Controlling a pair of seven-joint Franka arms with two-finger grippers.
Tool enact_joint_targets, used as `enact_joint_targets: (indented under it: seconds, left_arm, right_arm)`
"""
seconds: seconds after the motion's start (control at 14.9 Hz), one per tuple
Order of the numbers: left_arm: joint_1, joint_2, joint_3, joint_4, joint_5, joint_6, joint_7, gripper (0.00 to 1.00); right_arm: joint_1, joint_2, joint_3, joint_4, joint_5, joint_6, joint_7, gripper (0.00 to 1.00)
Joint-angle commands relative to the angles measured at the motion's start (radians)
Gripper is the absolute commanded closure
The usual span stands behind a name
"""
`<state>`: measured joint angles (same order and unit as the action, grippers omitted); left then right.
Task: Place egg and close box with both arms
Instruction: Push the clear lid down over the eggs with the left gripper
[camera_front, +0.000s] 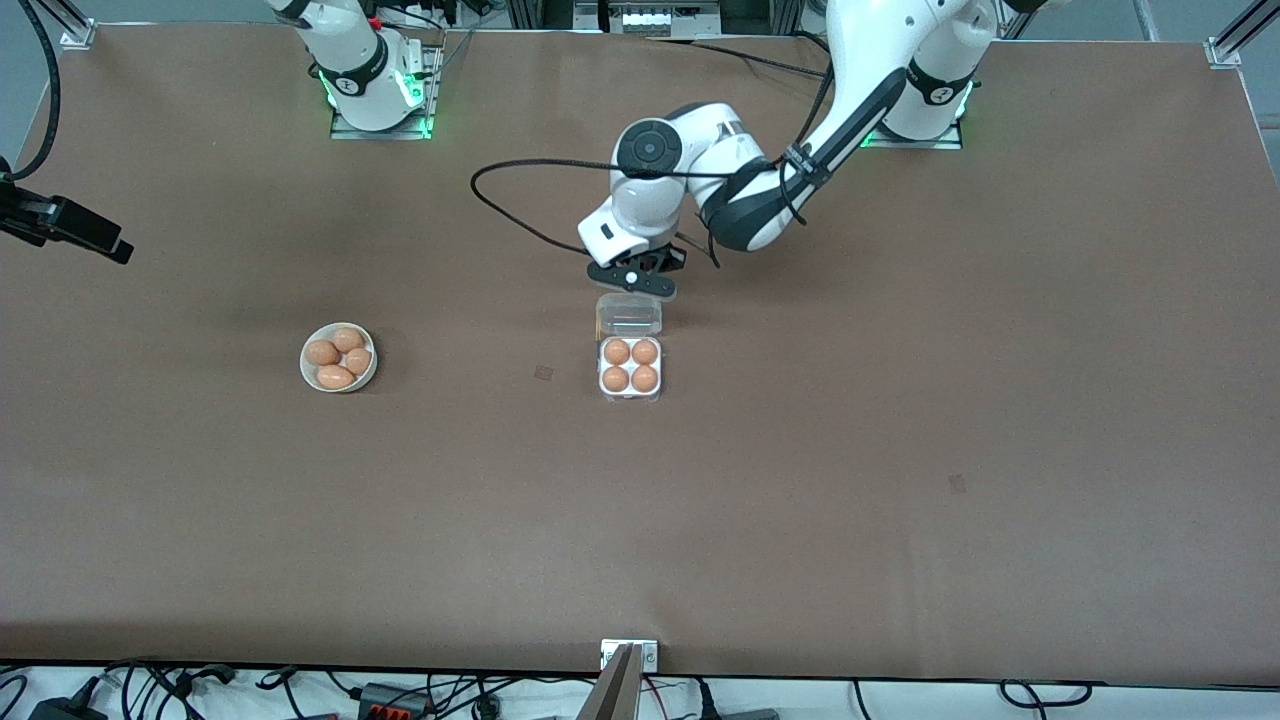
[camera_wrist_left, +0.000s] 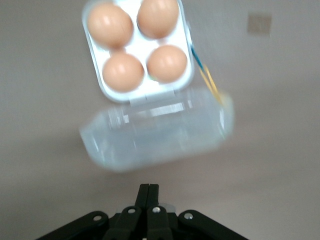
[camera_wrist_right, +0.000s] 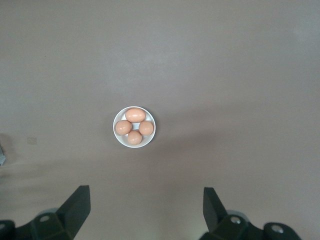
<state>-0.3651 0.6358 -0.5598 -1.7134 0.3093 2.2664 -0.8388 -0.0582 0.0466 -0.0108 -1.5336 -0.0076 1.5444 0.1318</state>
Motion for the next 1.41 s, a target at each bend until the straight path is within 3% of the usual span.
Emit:
enact_joint_targets:
  seconds: [0.0, 0.2, 0.47, 0.87, 1.08, 1.14, 1.21, 1.34]
  left_arm:
    - [-0.001, 0.024, 0.021, 0.044, 0.063, 0.056, -0.023, 0.99]
    - [0.005, 0.038, 0.040, 0.093, 0.074, 0.104, -0.022, 0.99]
    - [0.026, 0.019, 0.037, 0.091, 0.074, 0.087, -0.022, 0.99]
    - [0.083, -0.108, 0.028, 0.103, 0.074, -0.287, 0.056, 0.99]
    - [0.127, -0.183, 0.029, 0.103, 0.076, -0.473, 0.186, 0.97]
    - [0.155, -0.209, 0.029, 0.104, 0.076, -0.510, 0.251, 0.92]
    - [0.181, -0.231, 0.029, 0.110, 0.074, -0.539, 0.326, 0.77]
    - [0.239, -0.251, 0.028, 0.150, 0.074, -0.611, 0.472, 0.29]
  right_arm:
    - [-0.006, -0.001, 0.014, 0.004, -0.002, -0.007, 0.003, 0.00]
    - [-0.008, -0.001, 0.014, 0.004, -0.002, -0.004, 0.003, 0.00]
    - [-0.008, -0.002, 0.014, 0.004, 0.000, -0.012, 0.006, 0.00]
    - [0.003, -0.002, 0.014, 0.007, 0.000, -0.012, 0.005, 0.00]
    - [0.008, -0.002, 0.015, 0.007, 0.000, -0.010, 0.006, 0.00]
    - [0.008, -0.002, 0.015, 0.010, 0.000, -0.010, 0.005, 0.00]
    - [0.008, -0.002, 0.015, 0.010, 0.000, -0.010, 0.005, 0.00]
    - [0.008, -0.002, 0.015, 0.010, 0.000, -0.012, 0.005, 0.00]
